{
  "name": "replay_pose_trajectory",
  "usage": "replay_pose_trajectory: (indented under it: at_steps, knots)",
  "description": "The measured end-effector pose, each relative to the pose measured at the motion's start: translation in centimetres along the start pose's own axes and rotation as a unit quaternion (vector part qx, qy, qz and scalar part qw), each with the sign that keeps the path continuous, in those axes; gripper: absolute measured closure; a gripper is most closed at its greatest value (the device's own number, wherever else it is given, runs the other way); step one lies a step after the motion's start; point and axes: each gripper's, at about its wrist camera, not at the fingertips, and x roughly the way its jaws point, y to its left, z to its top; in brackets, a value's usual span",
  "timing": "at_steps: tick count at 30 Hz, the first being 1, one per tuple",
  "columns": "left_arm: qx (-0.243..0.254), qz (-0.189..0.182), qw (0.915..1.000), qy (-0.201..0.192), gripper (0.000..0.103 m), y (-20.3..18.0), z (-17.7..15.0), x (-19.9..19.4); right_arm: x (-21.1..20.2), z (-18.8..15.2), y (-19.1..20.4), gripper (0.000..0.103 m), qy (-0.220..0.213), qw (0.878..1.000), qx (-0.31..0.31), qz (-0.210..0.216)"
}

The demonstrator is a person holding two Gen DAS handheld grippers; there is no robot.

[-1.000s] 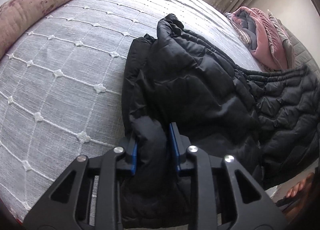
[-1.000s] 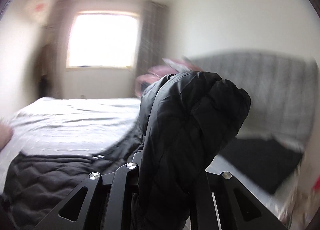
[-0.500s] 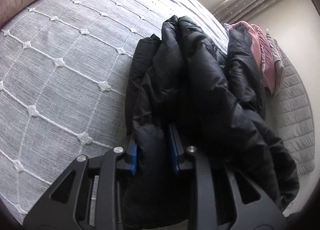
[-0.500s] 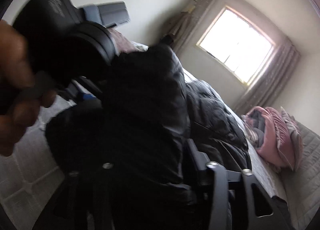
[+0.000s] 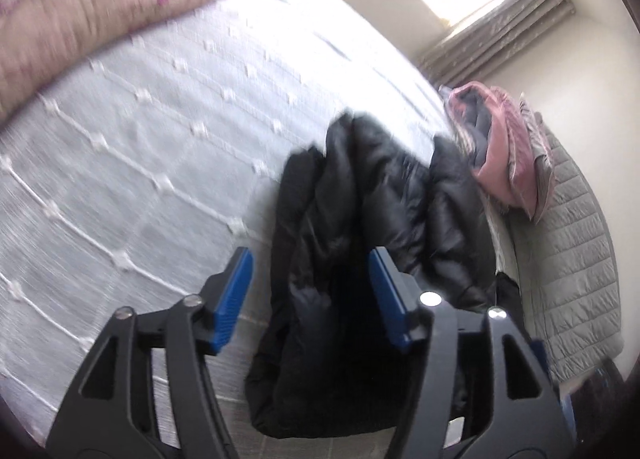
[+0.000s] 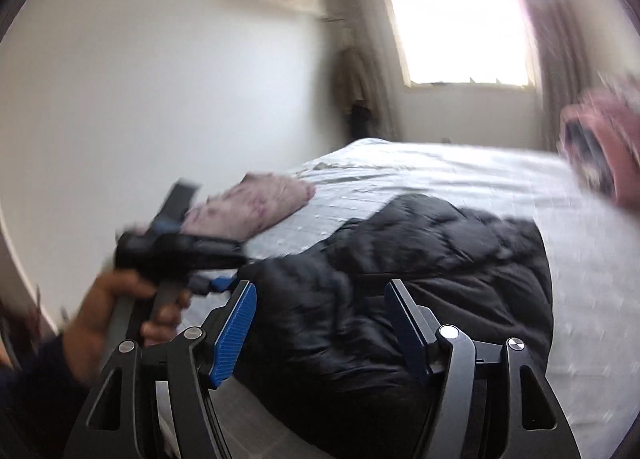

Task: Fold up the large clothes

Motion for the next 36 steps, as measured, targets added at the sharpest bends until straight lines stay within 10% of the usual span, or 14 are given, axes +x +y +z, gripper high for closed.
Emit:
replay_pose_trajectory:
  at_steps: [20,29,36]
  knots:
    - [0.116,0.042,0.9915,-0.043,0.033,-6.8,-0.6,0.6,10.4,-8.2,4.9,0.054,0.200,0.971,-0.128,-0.038]
    - [0.119,0.057,0.9904,-0.041,0.033,-7.2,-0.7,1.1,4.6,-3.5,2.3,0.054,0.127,0.989,-0.080,0.009]
    - [0.170,0.063,0.9813,-0.065,0.033,-11.6,0.4,0.9,2.9,1.2,-7.3,0.054,0.084,0.991,0.052,-0.086]
